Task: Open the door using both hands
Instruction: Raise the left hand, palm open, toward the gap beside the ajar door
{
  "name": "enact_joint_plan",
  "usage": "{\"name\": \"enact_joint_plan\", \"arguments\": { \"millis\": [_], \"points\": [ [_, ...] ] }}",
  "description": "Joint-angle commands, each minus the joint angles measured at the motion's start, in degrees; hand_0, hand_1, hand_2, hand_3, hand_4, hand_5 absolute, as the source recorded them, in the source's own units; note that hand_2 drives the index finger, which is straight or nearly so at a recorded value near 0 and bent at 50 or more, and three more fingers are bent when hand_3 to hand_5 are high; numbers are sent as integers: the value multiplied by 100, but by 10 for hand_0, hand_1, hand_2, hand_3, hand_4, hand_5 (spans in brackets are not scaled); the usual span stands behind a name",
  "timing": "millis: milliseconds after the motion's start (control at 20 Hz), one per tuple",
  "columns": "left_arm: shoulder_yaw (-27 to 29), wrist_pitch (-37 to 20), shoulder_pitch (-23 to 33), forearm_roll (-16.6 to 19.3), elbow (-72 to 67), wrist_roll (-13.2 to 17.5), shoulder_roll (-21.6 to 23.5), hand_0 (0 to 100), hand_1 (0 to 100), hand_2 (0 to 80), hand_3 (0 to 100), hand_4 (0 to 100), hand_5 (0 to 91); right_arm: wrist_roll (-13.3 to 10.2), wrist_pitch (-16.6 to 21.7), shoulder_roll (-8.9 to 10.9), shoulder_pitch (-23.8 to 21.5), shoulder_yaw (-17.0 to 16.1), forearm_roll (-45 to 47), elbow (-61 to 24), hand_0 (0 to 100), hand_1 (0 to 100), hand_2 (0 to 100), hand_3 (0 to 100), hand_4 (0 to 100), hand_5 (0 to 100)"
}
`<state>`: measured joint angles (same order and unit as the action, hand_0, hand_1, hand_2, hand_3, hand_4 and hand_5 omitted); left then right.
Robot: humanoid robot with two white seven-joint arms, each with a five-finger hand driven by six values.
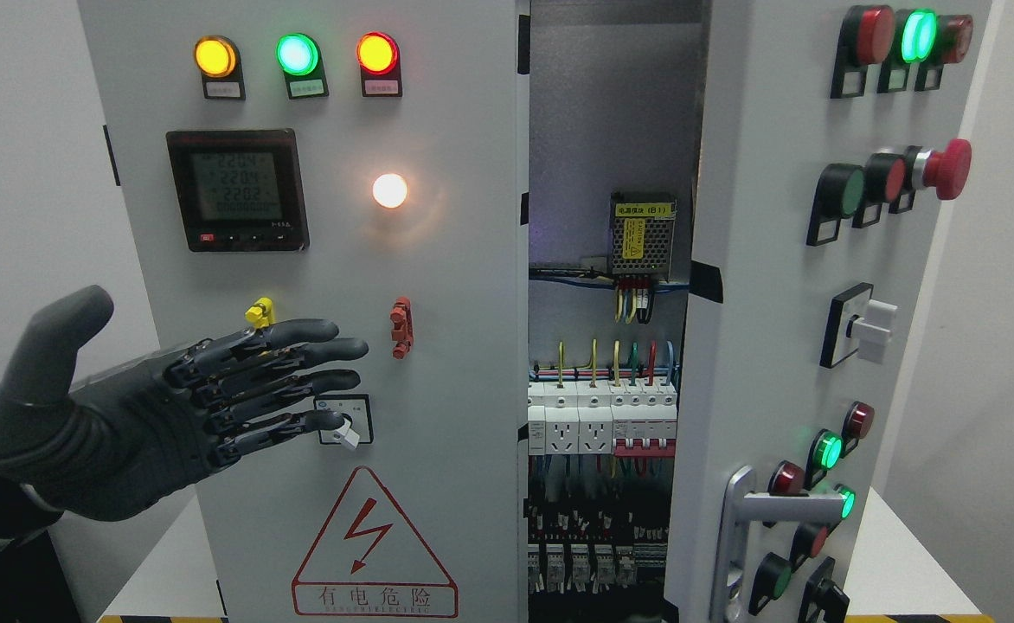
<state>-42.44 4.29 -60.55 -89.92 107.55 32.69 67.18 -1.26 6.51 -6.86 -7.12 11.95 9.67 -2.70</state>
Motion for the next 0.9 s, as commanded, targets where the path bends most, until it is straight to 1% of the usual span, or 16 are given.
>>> {"name": "enact_joint_plan", "arguments": {
  "millis": [0,100,200,250,351,401,551,701,851],
  "points": [
    [-2573,-349,-1036,-245,-137,-201,-29,0,0,0,0,31,0,3,0,0,0,0,0,6,106,0,0,0,0,0],
    [-3031,-507,-1344,-367,-146,-297,-82,0,0,0,0,31,0,3,0,0,0,0,0,6,106,0,0,0,0,0],
    [-3374,-543,-1713,-596,-198,-420,-292,0,0,0,0,31,0,3,0,0,0,0,0,-3,107,0,0,0,0,0],
    [-3559,-543,-1932,-640,-251,-438,-415,0,0,0,0,31,0,3,0,0,0,0,0,-3,107,0,0,0,0,0],
    [-3911,-534,-2319,-781,-496,-491,-810,0,0,0,0,31,0,3,0,0,0,0,0,-3,107,0,0,0,0,0],
    [-3982,-508,-2434,-834,-637,-500,-1021,0,0,0,0,31,0,3,0,0,0,0,0,-3,107,0,0,0,0,0],
    [-4009,-482,-2628,-939,-849,-517,-1470,0,0,0,0,31,0,3,0,0,0,0,0,-3,107,0,0,0,0,0],
    [-4113,-464,-2882,-1141,-910,-737,-1821,0,0,0,0,31,0,3,0,0,0,0,0,6,107,0,0,0,0,0],
    [-4246,-447,-3156,-1370,-1103,-772,-2129,0,0,0,0,31,0,3,0,0,0,0,0,6,106,0,0,0,0,0]
  ]
}}
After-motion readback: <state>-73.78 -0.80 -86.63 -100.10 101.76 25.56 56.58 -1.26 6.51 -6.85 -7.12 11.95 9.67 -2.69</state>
